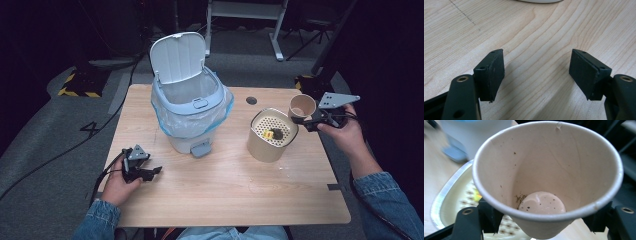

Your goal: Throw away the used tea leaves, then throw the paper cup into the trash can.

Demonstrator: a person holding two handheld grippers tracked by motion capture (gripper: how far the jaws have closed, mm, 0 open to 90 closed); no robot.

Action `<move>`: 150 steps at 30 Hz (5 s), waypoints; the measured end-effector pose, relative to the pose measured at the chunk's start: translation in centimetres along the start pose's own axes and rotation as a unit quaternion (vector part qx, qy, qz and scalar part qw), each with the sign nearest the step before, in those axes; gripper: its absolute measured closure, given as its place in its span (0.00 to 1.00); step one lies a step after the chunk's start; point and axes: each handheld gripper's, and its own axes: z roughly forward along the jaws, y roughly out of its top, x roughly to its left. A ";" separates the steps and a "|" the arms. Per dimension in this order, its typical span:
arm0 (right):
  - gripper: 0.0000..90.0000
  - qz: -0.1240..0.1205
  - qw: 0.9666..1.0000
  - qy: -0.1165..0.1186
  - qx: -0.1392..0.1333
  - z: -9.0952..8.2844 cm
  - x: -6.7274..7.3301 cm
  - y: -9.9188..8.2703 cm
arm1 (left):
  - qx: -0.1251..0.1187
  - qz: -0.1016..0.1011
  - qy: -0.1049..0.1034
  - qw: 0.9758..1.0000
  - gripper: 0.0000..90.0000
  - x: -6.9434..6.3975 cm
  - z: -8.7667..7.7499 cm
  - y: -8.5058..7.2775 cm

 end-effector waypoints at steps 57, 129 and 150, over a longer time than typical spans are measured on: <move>0.32 0.059 0.985 0.158 -0.029 6.7 1.0 12.9 | 0.002 0.000 -0.001 1.000 0.31 0.0 0.2 0.2; 0.18 0.024 0.986 0.158 -0.052 13.7 6.4 21.8 | 0.001 -0.001 -0.002 1.000 0.31 0.1 0.3 0.2; 0.18 0.076 0.990 0.106 -0.049 3.8 3.4 14.1 | 0.001 -0.002 -0.001 1.000 0.31 0.0 0.3 0.2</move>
